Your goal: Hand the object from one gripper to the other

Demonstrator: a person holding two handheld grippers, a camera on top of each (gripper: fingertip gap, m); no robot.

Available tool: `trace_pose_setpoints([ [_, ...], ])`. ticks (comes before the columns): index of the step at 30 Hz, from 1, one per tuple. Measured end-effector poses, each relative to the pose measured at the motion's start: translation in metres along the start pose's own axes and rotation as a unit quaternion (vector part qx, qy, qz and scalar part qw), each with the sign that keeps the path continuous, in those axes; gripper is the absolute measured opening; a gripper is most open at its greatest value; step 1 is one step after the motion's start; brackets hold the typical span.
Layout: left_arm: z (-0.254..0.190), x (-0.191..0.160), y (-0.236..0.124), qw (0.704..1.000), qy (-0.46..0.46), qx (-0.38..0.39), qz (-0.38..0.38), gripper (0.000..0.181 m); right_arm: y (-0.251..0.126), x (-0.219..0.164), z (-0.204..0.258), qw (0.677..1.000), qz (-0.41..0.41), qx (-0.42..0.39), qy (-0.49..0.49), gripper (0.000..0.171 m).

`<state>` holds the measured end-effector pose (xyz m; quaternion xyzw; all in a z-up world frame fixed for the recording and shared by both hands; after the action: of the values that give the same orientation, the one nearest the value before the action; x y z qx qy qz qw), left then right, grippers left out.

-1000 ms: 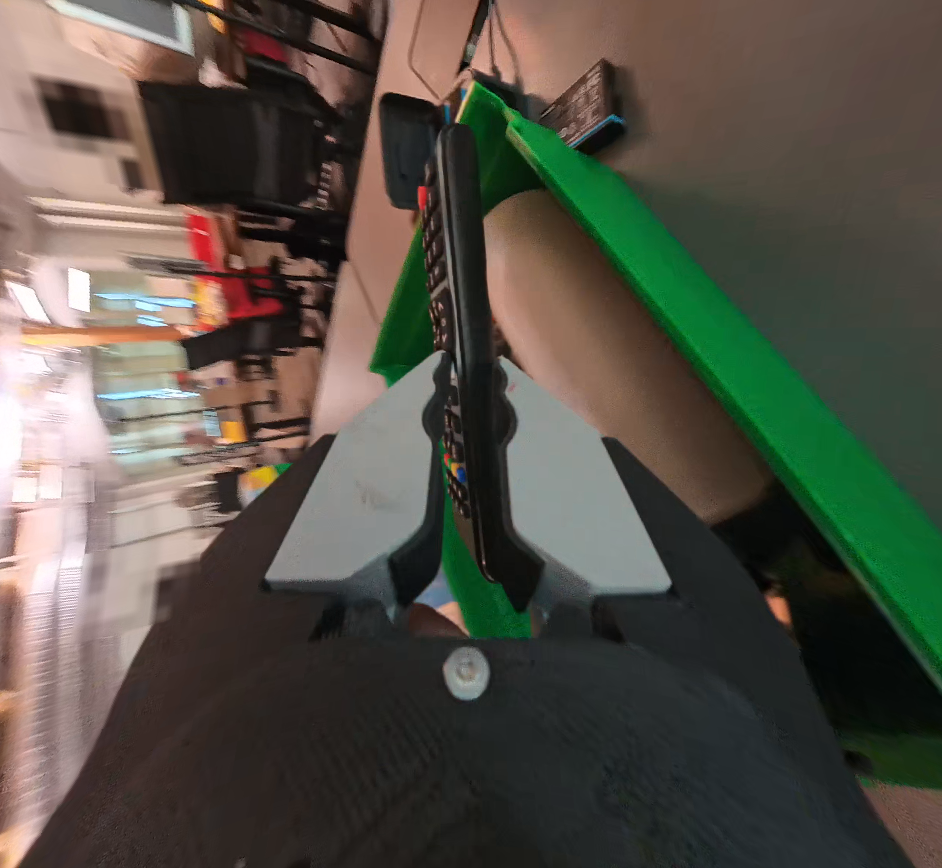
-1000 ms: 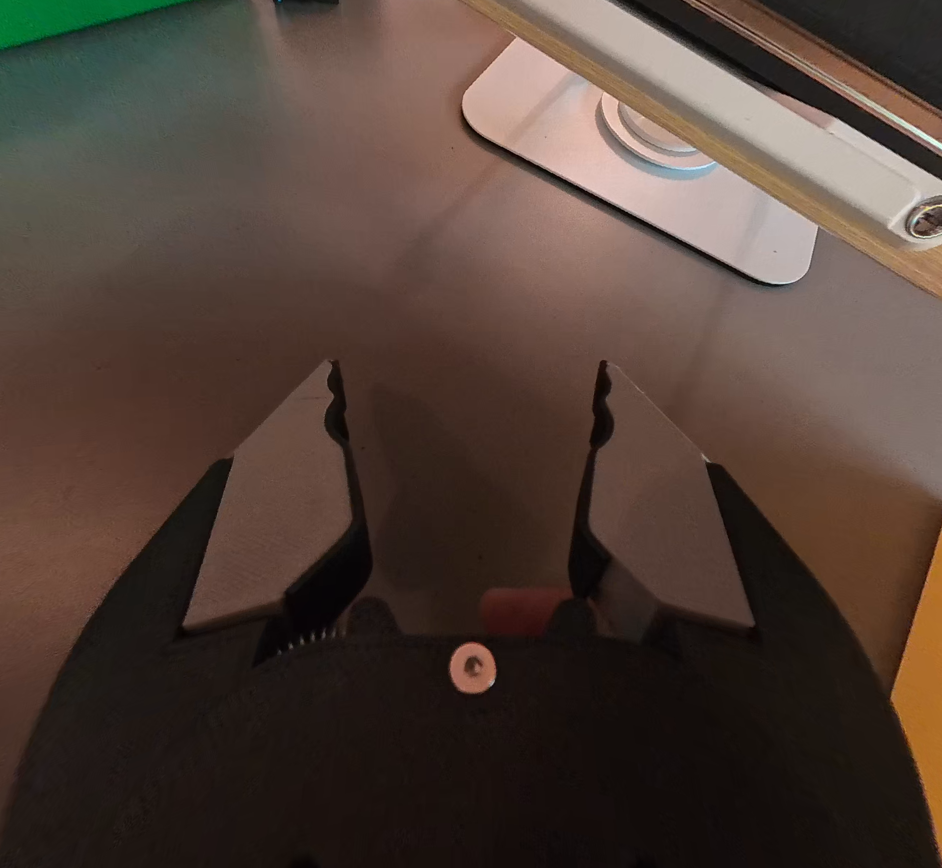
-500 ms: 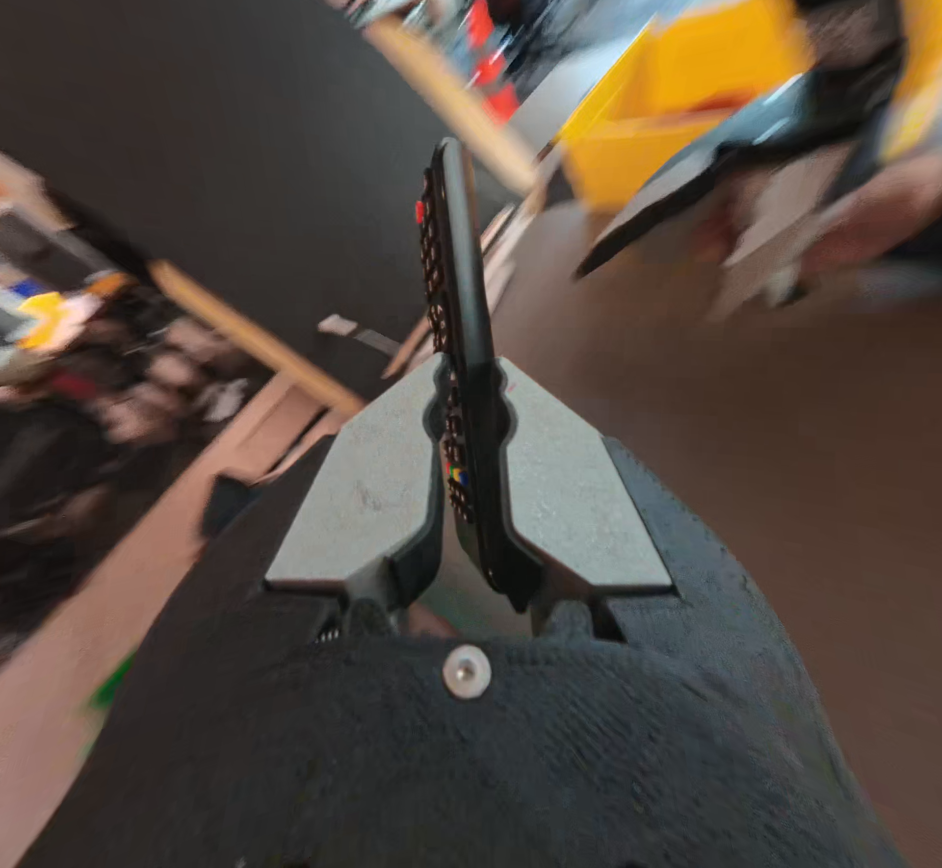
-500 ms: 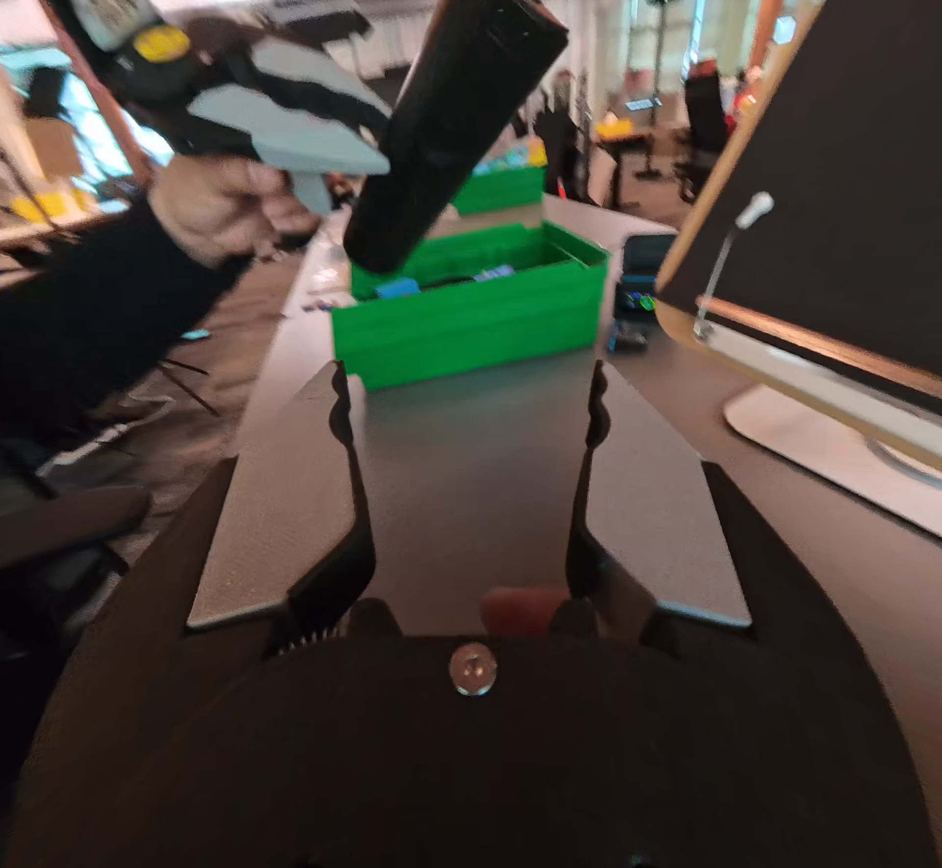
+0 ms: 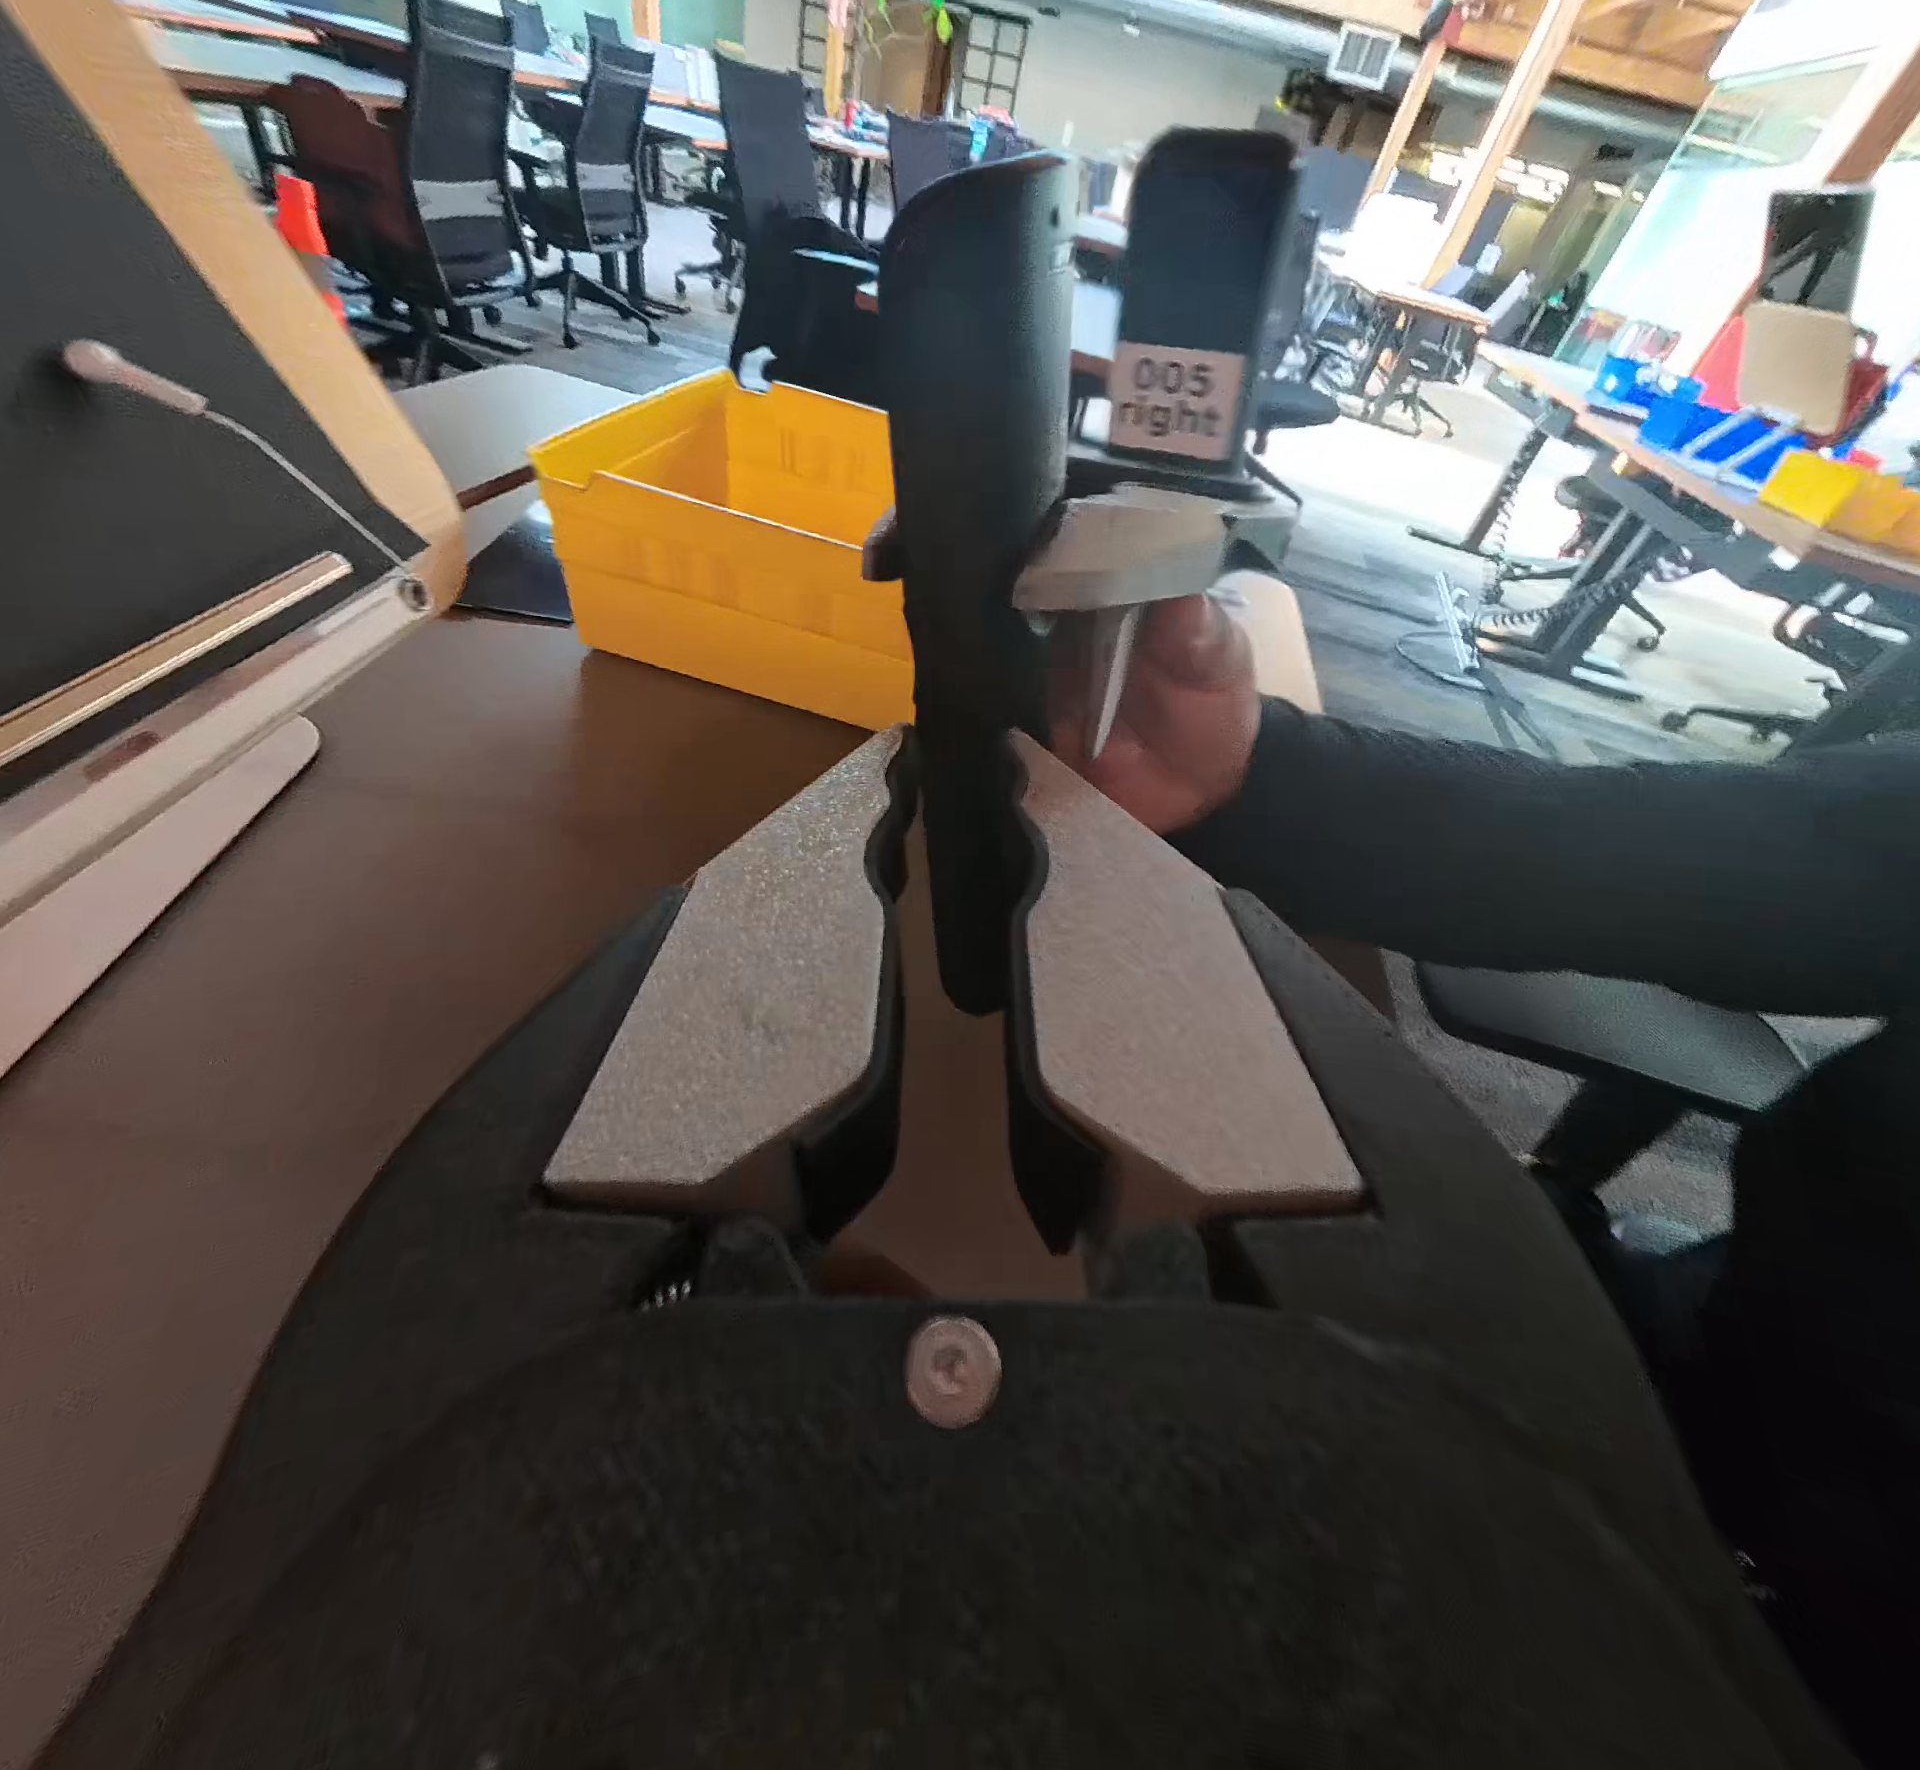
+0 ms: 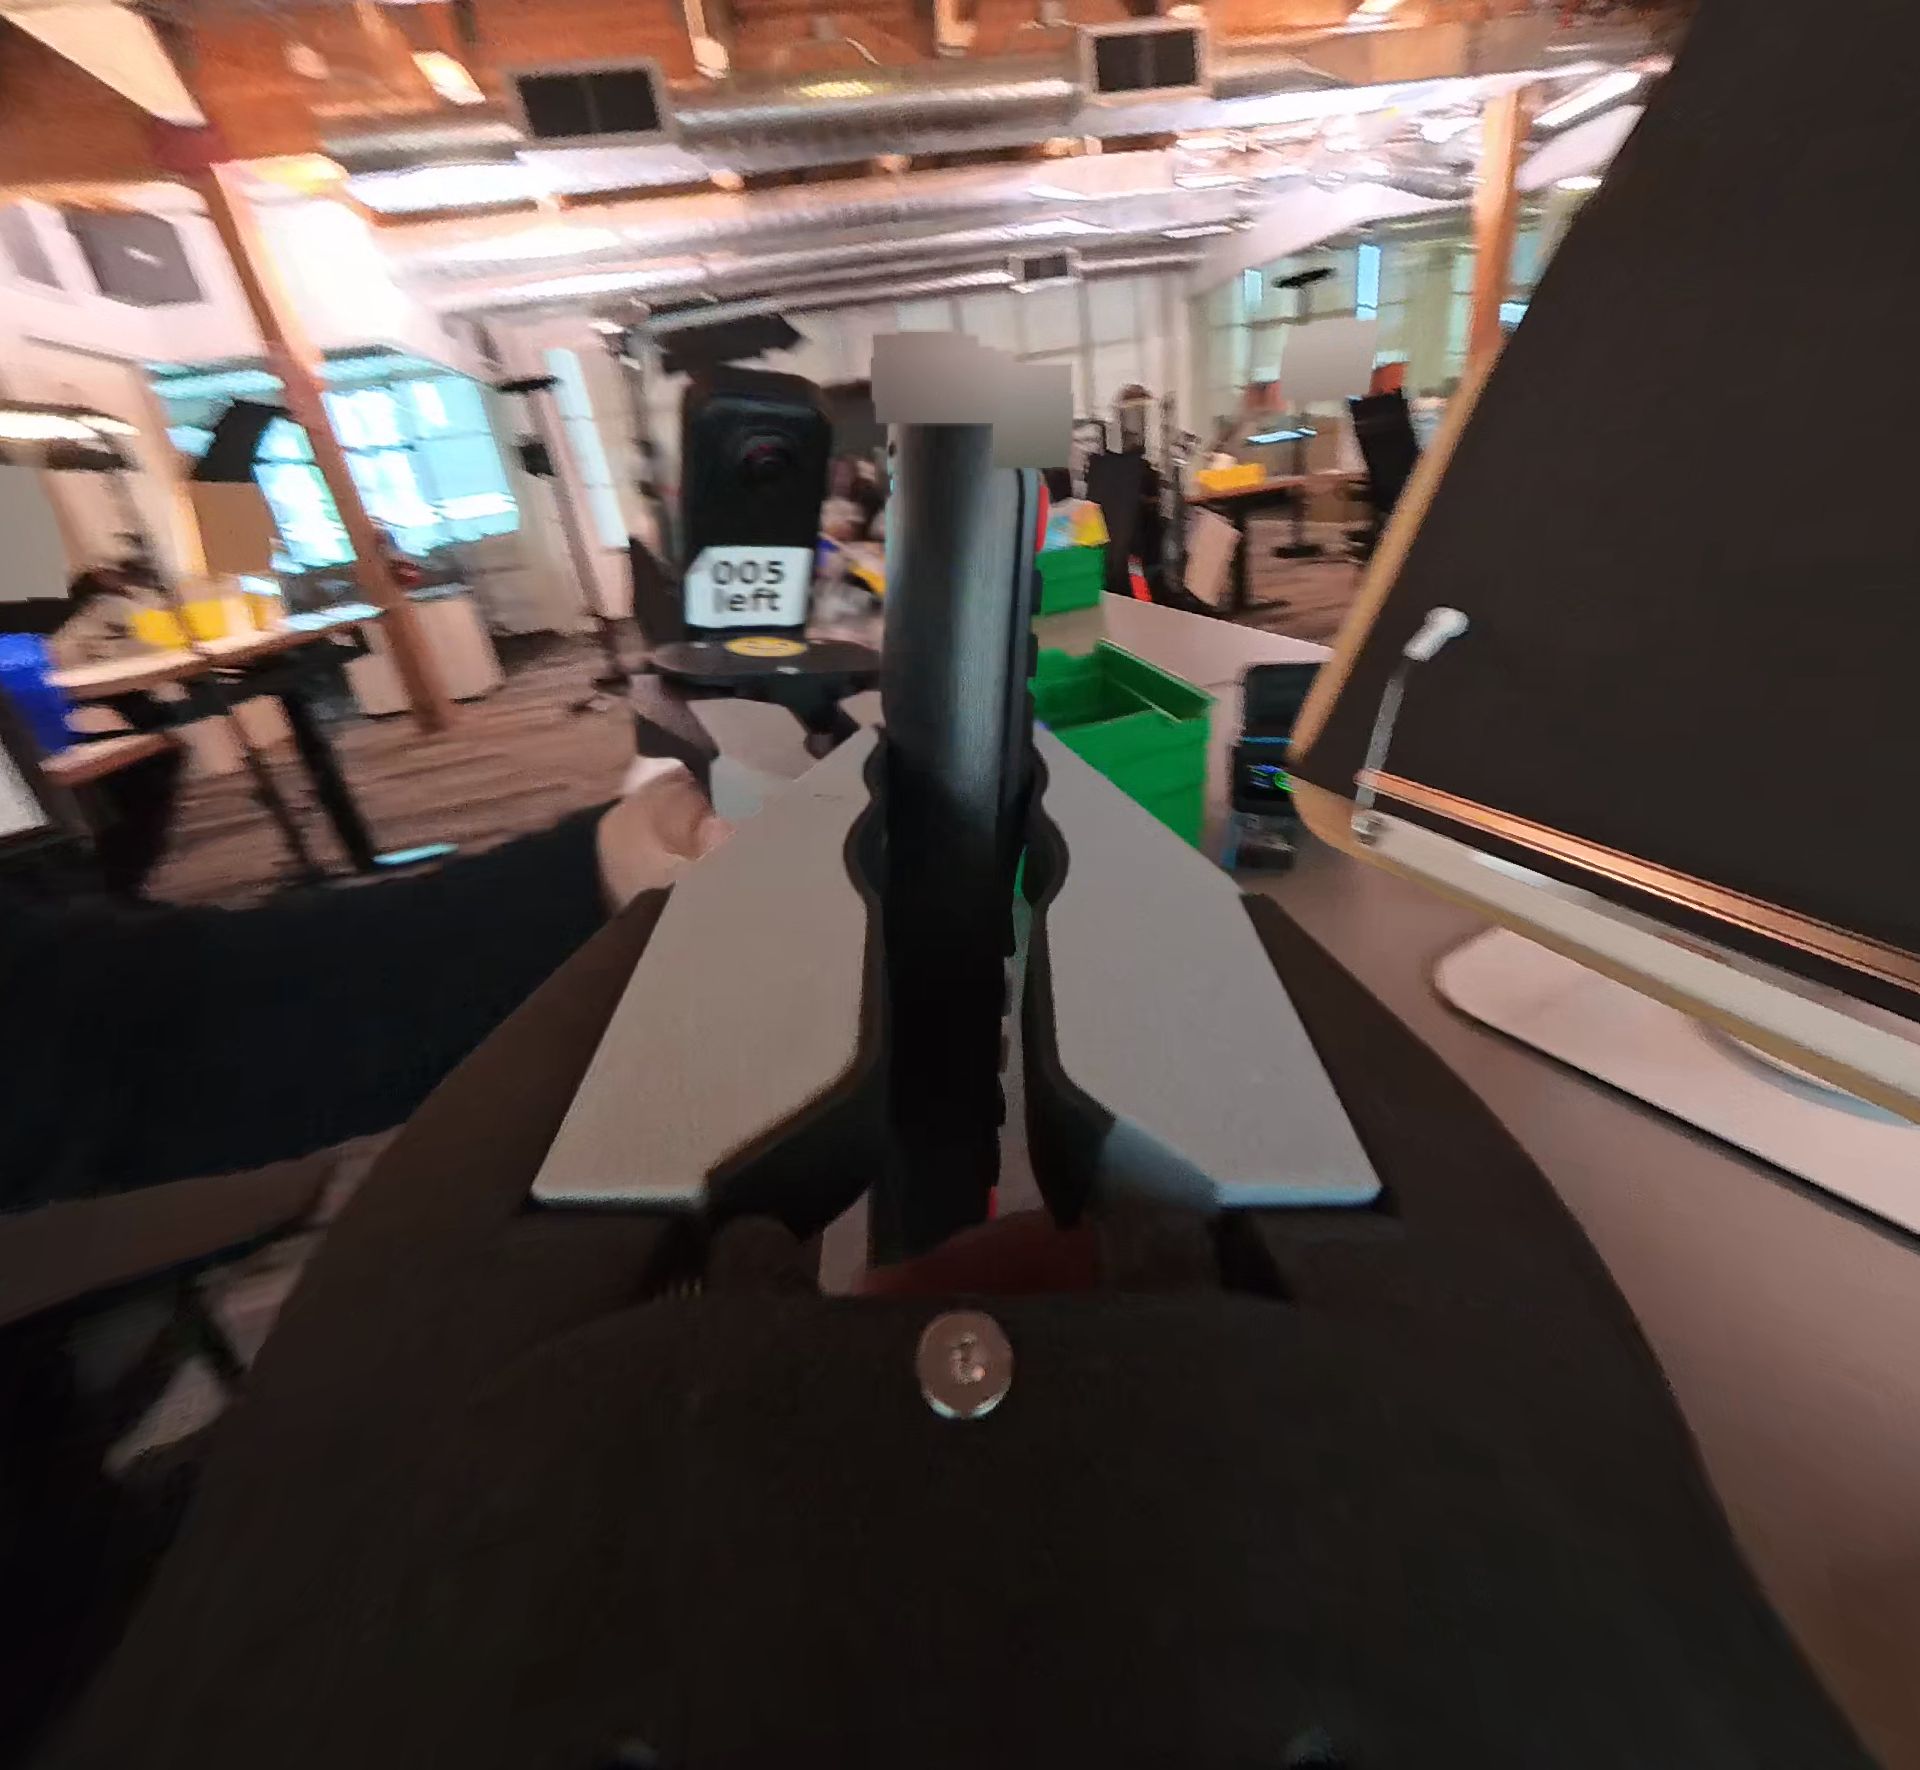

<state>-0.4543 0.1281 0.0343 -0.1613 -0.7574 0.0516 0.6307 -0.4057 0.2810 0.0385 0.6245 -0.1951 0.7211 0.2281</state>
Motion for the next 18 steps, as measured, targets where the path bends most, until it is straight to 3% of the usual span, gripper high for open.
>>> trace_pose_setpoints([
  [4,0.024,-0.011,0.017,1.000,-0.015,0.006,-0.012,0.044,-0.006,-0.006,-0.020,0.997,0.021,-0.075,-0.001,0.020],
  [8,0.022,-0.023,0.044,0.999,0.020,-0.028,0.038,0.067,-0.012,-0.006,-0.026,0.998,-0.012,-0.058,0.014,0.019],
  [9,0.021,-0.025,0.050,0.997,0.044,-0.011,0.061,0.066,-0.013,-0.005,-0.026,0.998,-0.022,-0.047,0.019,0.020],
  [10,0.020,-0.028,0.054,0.995,0.063,0.004,0.071,0.058,-0.013,-0.005,-0.026,0.999,-0.028,-0.039,0.021,0.020],
  [11,0.018,-0.030,0.057,0.995,0.075,0.004,0.070,0.038,-0.012,-0.005,-0.025,0.999,-0.026,-0.033,0.019,0.020],
  [12,0.017,-0.032,0.058,0.995,0.080,0.001,0.065,0.033,-0.012,-0.006,-0.025,0.999,-0.021,-0.030,0.014,0.020],
  [14,0.019,-0.035,0.054,0.993,0.081,0.013,0.080,0.031,-0.012,-0.008,-0.024,1.000,-0.005,-0.018,-0.003,0.021],
  [18,0.029,-0.033,0.032,0.977,0.135,0.128,0.108,0.026,-0.011,-0.012,-0.025,1.000,0.023,-0.003,-0.018,0.026],
])
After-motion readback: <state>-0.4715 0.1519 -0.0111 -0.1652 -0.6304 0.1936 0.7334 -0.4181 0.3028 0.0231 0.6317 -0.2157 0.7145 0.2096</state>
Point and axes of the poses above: each gripper's, where its closed fingertips meet, y out along the fingers, x out of its top, z = x × y across the jaws, the point moved 9 cm from there along -y, back along the fingers, and after that the axes turned 10 degrees about z, right-handed, at the moved point
